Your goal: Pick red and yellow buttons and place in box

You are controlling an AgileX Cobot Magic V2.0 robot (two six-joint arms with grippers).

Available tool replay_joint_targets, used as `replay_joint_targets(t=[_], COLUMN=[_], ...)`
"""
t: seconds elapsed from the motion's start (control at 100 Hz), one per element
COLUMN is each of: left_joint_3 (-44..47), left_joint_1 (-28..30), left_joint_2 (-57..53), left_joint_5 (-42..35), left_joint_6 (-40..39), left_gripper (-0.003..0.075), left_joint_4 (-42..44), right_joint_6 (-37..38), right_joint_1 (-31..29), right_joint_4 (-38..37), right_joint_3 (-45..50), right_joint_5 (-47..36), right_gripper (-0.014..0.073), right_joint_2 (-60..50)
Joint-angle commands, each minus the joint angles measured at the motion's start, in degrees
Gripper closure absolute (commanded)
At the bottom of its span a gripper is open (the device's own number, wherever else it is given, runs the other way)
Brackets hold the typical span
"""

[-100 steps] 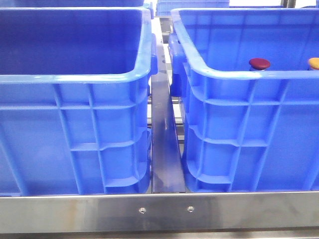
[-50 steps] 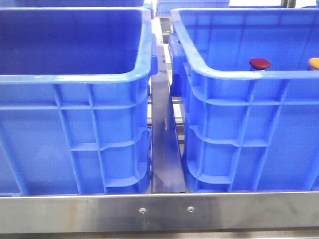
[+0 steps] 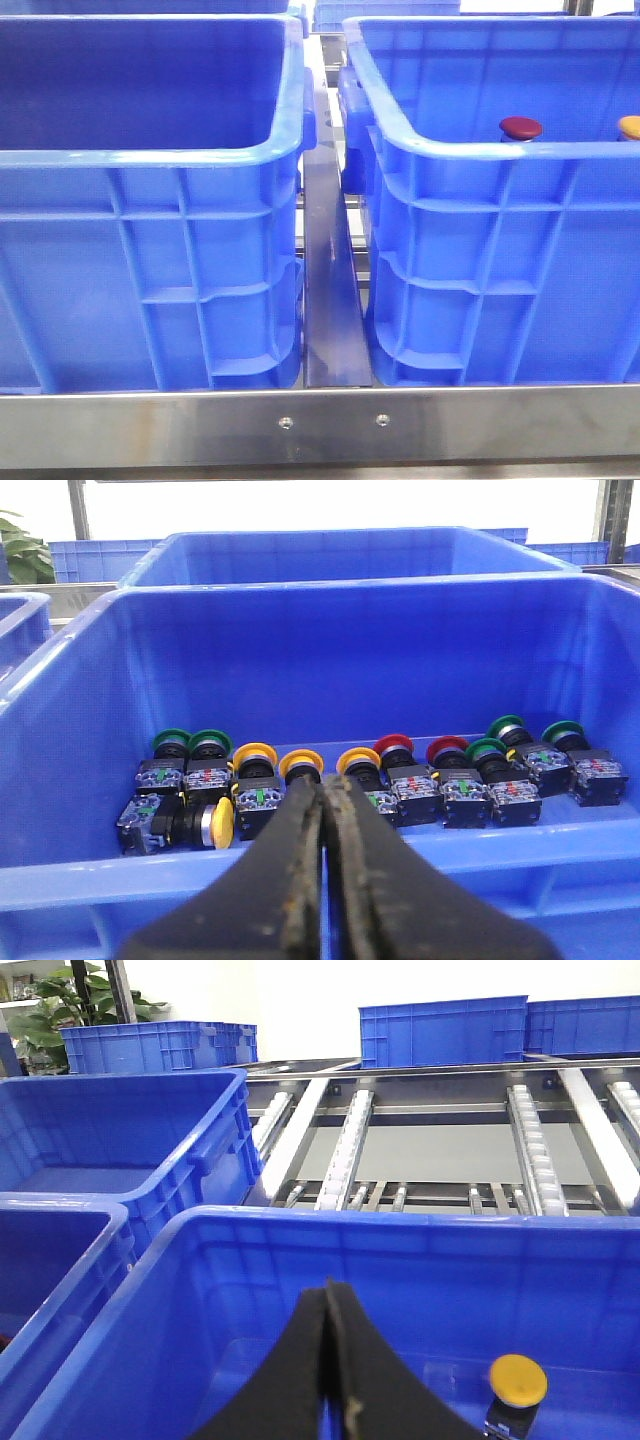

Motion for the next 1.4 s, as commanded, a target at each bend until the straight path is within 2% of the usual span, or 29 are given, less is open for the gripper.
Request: replay_joint_targets(t=[0.0,0.7,0.81,0.92,1.23,1.39], left_joint_3=[2.80,2.80,2.80,2.80,2.80,2.80], left_joint_1=[-0.40,-0.40,-0.40,-0.40,-0.40,-0.40], left_joint_2=[-1.95,-1.95,-1.95,-1.95,-1.95,-1.95], left_joint_5=[-4.76,-4.76,-4.76,-4.76,-4.76,-4.76], left_joint_6=[-0.57,-0.57,-0.57,-0.57,-0.57,-0.57], left_gripper=[0.0739,0.0739,0.0739,0.0739,0.0739,0.0739], left_joint_4=[-0.54,-0.54,-0.54,-0.54,-0.54,-0.54], right_joint_6=[-0.40,-0.34,2.75,11.31,56.60,71.36], right_joint_1=[-0.16,-0.16,-0.16,-0.04,0.33,3.70], right_joint_4=[0.66,0.66,-1.51,-12.04,-53.18,-71.66], right_joint_3=[-1.48,-1.48,-1.48,-1.48,-1.48,-0.09], right_joint_5=[-0.01,-0.22,-0.29,-0.29,-3.73,-9.17], right_gripper=[0.0662,0.0662,0.0662,0.0662,0.0662,0.0662], right_joint_2=[-0.20,-0.20,-0.20,-0.20,-0.66,-2.23])
